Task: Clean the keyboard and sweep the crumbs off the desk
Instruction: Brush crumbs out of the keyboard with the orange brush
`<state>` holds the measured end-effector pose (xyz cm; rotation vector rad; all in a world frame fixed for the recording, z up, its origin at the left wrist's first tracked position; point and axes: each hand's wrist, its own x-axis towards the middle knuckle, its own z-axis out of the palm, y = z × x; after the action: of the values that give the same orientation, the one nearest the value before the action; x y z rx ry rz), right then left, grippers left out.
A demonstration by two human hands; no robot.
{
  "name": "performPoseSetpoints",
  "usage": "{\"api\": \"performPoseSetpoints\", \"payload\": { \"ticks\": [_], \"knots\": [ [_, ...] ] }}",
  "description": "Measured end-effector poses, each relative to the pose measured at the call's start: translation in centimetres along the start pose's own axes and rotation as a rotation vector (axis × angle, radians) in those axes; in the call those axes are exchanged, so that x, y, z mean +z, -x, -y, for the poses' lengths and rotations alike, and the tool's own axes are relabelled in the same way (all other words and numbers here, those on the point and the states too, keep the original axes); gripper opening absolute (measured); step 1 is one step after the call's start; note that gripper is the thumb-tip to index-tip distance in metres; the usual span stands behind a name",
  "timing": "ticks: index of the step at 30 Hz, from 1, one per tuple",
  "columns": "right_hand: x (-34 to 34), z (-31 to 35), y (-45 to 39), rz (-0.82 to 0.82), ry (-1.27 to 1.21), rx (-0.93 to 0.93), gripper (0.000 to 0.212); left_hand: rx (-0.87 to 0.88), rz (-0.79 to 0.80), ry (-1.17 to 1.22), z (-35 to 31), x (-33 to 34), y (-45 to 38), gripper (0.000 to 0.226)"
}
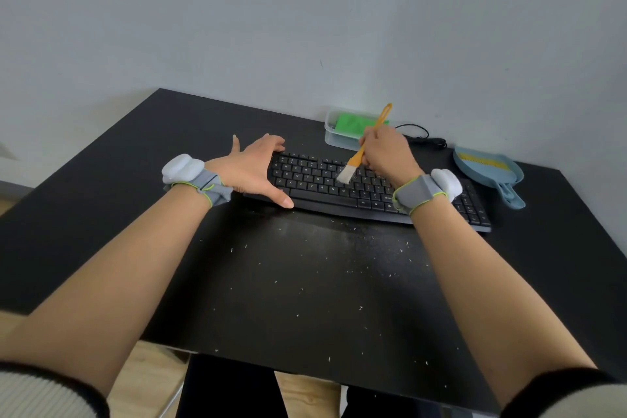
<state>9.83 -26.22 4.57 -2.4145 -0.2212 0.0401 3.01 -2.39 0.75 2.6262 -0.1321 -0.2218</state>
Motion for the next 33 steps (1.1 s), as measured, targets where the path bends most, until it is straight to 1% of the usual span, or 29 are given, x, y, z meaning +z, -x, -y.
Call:
{"api": "performPoseSetpoints", "payload": {
  "ticks": [2,5,6,7,9,12,13,15,17,18,20,23,26,28,31,33],
  "knots": [
    [0.3,0.4,0.4,-0.021,-0.007,-0.026,0.034,-0.004,0.0,0.002,0.0,0.0,0.0,0.126],
    [1.3,0.0,1.0,0.087,0.018,-0.032,0.033,0.0,0.002,0.005,0.0,0.1,-0.1,0.126],
    [1.2,-0.2,0.8,0.125,-0.02,-0.002,0.035,0.002,0.003,0.006,0.0,0.2,-0.1,0.126],
    [1.1,-0.3,0.6,0.13,-0.054,0.025,0.036,0.004,0.001,0.007,0.0,0.1,-0.1,0.126],
    [0.7,-0.4,0.0,0.054,-0.078,0.033,0.036,0.005,-0.003,0.012,0.2,0.1,-0.1,0.126],
    [1.0,-0.5,0.2,-0.043,-0.016,-0.034,0.032,0.002,-0.001,0.01,0.2,0.1,-0.1,0.126],
    [1.4,-0.5,0.6,-0.041,0.004,-0.041,0.032,0.001,-0.001,0.012,0.2,0.2,-0.1,0.126],
    [1.7,-0.4,1.0,0.013,0.038,-0.069,0.033,0.001,-0.002,0.018,0.2,0.1,-0.1,0.126],
    [1.1,-0.2,0.6,0.073,-0.037,-0.03,0.035,0.004,-0.001,0.018,0.2,0.1,-0.1,0.126],
    [0.6,-0.1,0.2,0.06,-0.102,0.0,0.035,0.004,0.001,0.017,0.2,0.1,-0.1,0.126],
    [0.1,0.2,-0.3,-0.005,-0.124,-0.007,0.035,0.001,0.003,0.017,0.2,0.0,-0.1,0.126],
    [1.4,0.6,0.6,-0.02,0.002,-0.083,0.032,0.003,0.005,0.014,0.2,0.0,-0.1,0.126],
    [2.7,0.4,1.2,0.036,0.115,-0.106,0.035,0.006,-0.005,0.017,0.2,0.1,0.0,0.126],
    [2.0,0.5,0.6,0.078,0.054,-0.056,0.037,0.012,-0.008,0.016,0.0,0.0,0.0,0.125],
    [1.4,1.0,0.3,0.015,-0.01,-0.057,0.036,0.009,-0.007,0.022,0.1,-0.1,0.1,0.125],
    [2.2,1.4,0.9,-0.005,-0.027,-0.059,0.032,0.006,-0.003,0.019,0.1,-0.1,0.1,0.126]
  ]
}}
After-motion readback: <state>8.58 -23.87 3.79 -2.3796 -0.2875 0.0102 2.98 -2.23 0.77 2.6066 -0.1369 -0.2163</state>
